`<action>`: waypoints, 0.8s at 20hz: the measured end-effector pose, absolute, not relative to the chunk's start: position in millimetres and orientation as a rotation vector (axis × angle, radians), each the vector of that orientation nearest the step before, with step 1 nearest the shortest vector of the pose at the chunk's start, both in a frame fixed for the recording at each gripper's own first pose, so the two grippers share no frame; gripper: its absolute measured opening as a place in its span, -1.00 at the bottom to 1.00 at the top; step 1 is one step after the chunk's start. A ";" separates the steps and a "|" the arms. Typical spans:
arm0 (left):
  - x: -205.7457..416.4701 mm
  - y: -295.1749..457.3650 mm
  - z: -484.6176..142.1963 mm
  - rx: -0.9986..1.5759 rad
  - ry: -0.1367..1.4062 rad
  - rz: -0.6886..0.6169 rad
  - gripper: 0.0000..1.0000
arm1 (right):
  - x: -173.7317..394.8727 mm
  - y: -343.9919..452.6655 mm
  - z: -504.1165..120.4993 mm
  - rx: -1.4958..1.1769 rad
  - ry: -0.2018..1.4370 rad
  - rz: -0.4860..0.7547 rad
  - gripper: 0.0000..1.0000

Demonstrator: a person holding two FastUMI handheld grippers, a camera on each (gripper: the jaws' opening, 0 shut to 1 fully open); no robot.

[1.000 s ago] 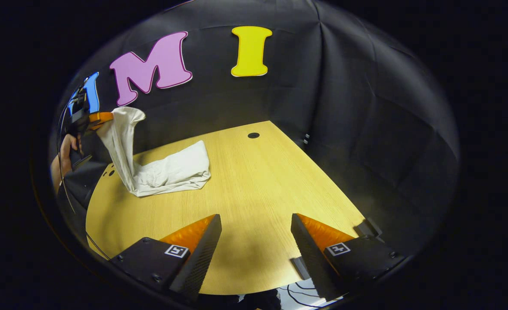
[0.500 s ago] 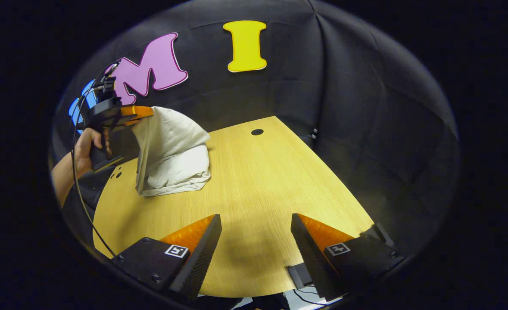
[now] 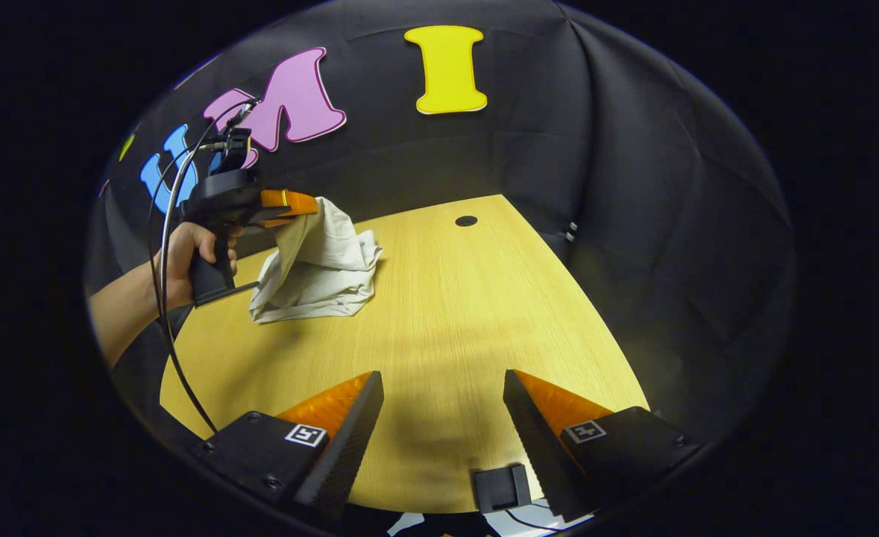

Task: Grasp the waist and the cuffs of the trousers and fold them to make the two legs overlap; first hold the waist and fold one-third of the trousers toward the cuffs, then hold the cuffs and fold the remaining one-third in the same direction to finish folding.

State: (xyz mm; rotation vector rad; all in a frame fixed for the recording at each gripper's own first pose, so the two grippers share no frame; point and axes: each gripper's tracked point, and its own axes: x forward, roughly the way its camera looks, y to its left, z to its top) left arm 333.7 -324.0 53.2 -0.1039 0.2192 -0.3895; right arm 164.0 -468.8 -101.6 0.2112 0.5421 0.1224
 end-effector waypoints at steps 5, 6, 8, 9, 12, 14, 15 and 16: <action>311.4 -319.0 59.7 -0.033 0.199 -0.396 0.39 | 166.7 -467.0 -103.7 0.222 0.547 0.146 0.98; 306.9 -315.8 63.1 -0.011 0.188 -0.386 0.69 | 163.8 -466.8 -103.4 0.214 0.547 0.148 0.99; 288.8 -304.5 76.8 0.037 0.147 -0.379 0.77 | 158.3 -462.7 -97.8 0.206 0.546 0.150 0.99; 279.8 -296.7 84.1 0.063 0.121 -0.370 0.86 | 158.7 -458.8 -89.3 0.208 0.524 0.154 0.99; 237.4 -267.6 104.9 0.086 0.043 -0.323 0.94 | 156.0 -443.0 -67.6 0.190 0.470 0.166 0.99; 200.0 -254.1 111.5 0.004 0.009 -0.306 0.93 | 156.5 -432.3 -58.6 0.185 0.445 0.170 0.98; 180.5 -249.1 114.2 -0.040 -0.009 -0.312 0.92 | 156.7 -431.5 -56.0 0.178 0.436 0.157 0.99; 164.7 -240.9 113.7 -0.072 -0.022 -0.304 0.92 | 155.3 -430.6 -50.6 0.178 0.424 0.145 0.99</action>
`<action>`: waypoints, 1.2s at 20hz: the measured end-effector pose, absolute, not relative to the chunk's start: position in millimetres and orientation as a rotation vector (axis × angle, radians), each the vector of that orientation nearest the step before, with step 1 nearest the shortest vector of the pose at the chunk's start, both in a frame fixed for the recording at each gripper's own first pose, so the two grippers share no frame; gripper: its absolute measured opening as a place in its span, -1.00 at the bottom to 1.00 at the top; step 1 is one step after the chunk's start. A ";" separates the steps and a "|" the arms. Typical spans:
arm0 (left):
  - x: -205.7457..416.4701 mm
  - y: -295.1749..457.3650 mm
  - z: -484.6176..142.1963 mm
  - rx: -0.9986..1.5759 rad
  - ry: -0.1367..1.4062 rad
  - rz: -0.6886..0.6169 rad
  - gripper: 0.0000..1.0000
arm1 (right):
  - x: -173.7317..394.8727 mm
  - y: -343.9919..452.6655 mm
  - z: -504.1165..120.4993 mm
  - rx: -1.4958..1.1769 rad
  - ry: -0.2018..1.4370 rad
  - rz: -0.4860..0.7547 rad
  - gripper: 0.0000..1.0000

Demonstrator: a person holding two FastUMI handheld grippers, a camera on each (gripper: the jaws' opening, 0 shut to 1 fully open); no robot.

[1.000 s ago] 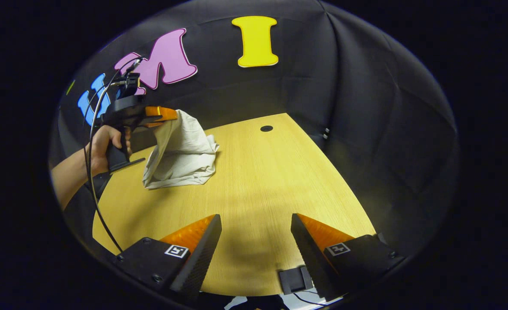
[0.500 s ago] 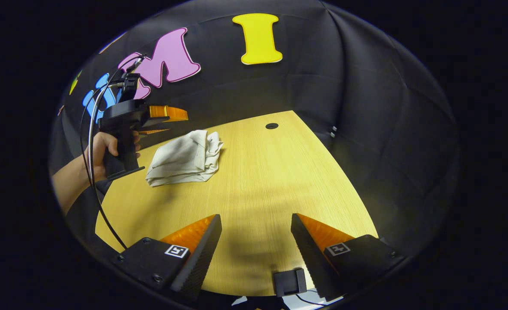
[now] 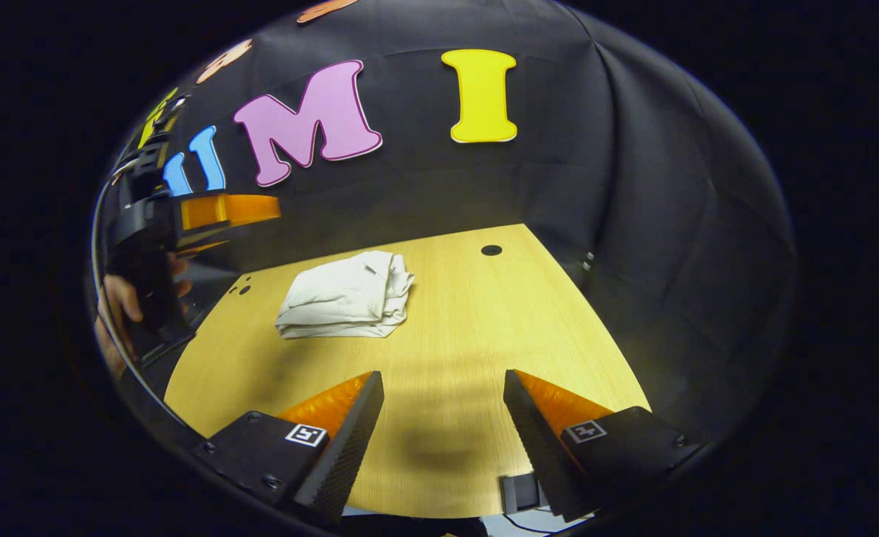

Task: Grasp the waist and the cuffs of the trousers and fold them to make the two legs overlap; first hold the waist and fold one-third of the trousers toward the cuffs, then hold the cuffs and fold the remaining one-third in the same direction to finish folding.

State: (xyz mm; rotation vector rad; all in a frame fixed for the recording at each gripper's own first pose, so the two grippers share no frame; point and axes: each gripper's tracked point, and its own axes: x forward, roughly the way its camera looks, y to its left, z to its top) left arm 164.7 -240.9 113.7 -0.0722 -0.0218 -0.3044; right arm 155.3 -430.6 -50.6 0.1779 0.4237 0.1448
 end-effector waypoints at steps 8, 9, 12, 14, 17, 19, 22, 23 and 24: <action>42.1 -134.4 63.9 -0.042 -0.038 -0.179 0.92 | 104.0 -374.8 -7.9 0.176 0.314 0.158 0.98; 33.2 -124.8 56.0 -0.036 -0.037 -0.166 0.92 | 94.9 -365.6 -8.2 0.177 0.310 0.164 0.98; 6.2 -98.0 31.0 -0.016 -0.020 -0.120 0.92 | 68.4 -333.4 -10.6 0.153 0.293 0.203 0.98; -17.6 -75.0 4.5 -0.018 0.005 -0.087 0.92 | 49.8 -312.2 -16.5 0.138 0.296 0.225 0.98; -42.6 -60.6 -26.7 -0.042 0.052 -0.068 0.92 | 32.3 -290.4 -15.6 0.126 0.296 0.258 0.98; -54.1 -65.6 -43.9 -0.067 0.090 -0.099 0.92 | 28.1 -282.6 -18.8 0.096 0.295 0.275 0.98; -61.8 -68.1 -50.7 -0.067 0.124 -0.136 0.92 | 15.0 -269.0 -24.2 0.108 0.320 0.303 0.98; -63.2 -72.2 -47.1 -0.062 0.112 -0.149 0.93 | 13.6 -266.5 -23.5 0.099 0.319 0.305 0.98; -64.2 -75.9 -44.2 -0.056 0.102 -0.159 0.92 | 11.8 -265.9 -22.5 0.085 0.314 0.306 0.99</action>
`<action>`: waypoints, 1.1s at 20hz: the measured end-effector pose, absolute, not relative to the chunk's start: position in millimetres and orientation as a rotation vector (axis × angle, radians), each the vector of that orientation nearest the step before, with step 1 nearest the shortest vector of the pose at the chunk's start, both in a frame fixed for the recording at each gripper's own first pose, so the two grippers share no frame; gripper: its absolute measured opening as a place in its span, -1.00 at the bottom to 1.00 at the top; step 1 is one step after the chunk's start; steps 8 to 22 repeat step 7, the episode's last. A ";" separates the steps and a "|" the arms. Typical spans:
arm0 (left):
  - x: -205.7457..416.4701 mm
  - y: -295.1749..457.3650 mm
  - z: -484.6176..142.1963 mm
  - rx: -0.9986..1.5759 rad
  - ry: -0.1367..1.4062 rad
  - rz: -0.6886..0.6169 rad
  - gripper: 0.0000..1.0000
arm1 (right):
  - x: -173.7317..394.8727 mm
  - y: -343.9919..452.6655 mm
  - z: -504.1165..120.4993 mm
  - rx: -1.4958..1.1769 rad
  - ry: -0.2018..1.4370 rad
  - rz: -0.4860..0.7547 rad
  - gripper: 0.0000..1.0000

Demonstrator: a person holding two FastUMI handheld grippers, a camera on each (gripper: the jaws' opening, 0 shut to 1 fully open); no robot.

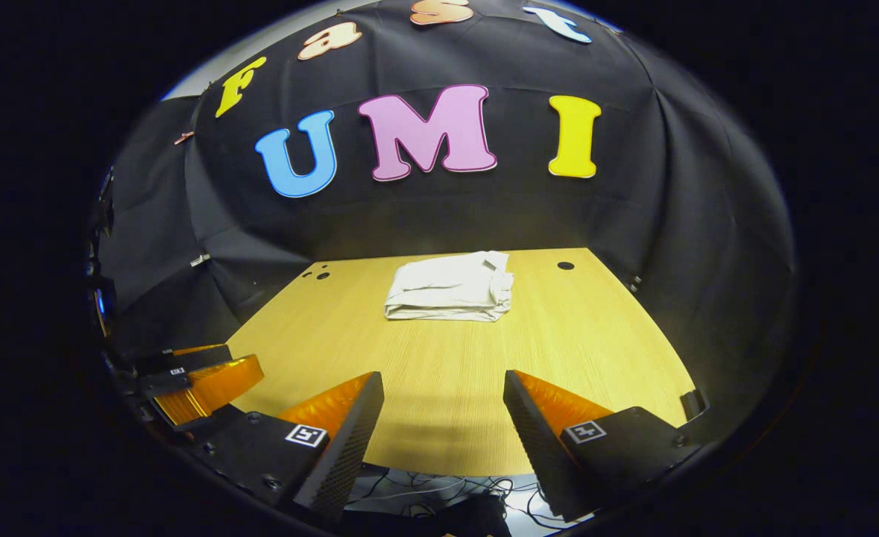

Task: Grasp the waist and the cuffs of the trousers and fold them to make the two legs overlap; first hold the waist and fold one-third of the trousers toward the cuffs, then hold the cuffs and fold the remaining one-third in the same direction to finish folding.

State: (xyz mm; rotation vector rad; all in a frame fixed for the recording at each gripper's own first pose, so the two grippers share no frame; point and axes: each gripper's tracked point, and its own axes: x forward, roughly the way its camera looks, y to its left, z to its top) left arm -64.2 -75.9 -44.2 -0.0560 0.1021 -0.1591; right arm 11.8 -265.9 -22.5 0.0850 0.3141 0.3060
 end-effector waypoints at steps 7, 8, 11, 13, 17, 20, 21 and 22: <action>-64.8 -72.5 -37.4 -0.017 0.084 -0.129 0.92 | 3.8 -268.3 -16.8 0.081 0.279 0.298 0.98; -64.8 -72.5 -37.4 -0.017 0.084 -0.129 0.92 | 3.8 -268.3 -16.8 0.081 0.279 0.298 0.98; -64.8 -72.5 -37.4 -0.017 0.084 -0.129 0.92 | 3.8 -268.3 -16.8 0.081 0.279 0.298 0.98; -64.8 -72.5 -37.4 -0.017 0.084 -0.129 0.92 | 3.8 -268.3 -16.8 0.081 0.279 0.298 0.98; -64.8 -72.5 -37.4 -0.017 0.084 -0.129 0.92 | 3.8 -268.3 -16.8 0.081 0.279 0.298 0.98; -64.8 -72.5 -37.4 -0.017 0.084 -0.129 0.92 | 3.8 -268.3 -16.8 0.081 0.279 0.298 0.98; -64.8 -72.5 -37.4 -0.017 0.084 -0.129 0.92 | 3.8 -268.3 -16.8 0.081 0.279 0.298 0.98; -64.8 -72.5 -37.4 -0.017 0.084 -0.129 0.92 | 3.8 -268.3 -16.8 0.081 0.279 0.298 0.98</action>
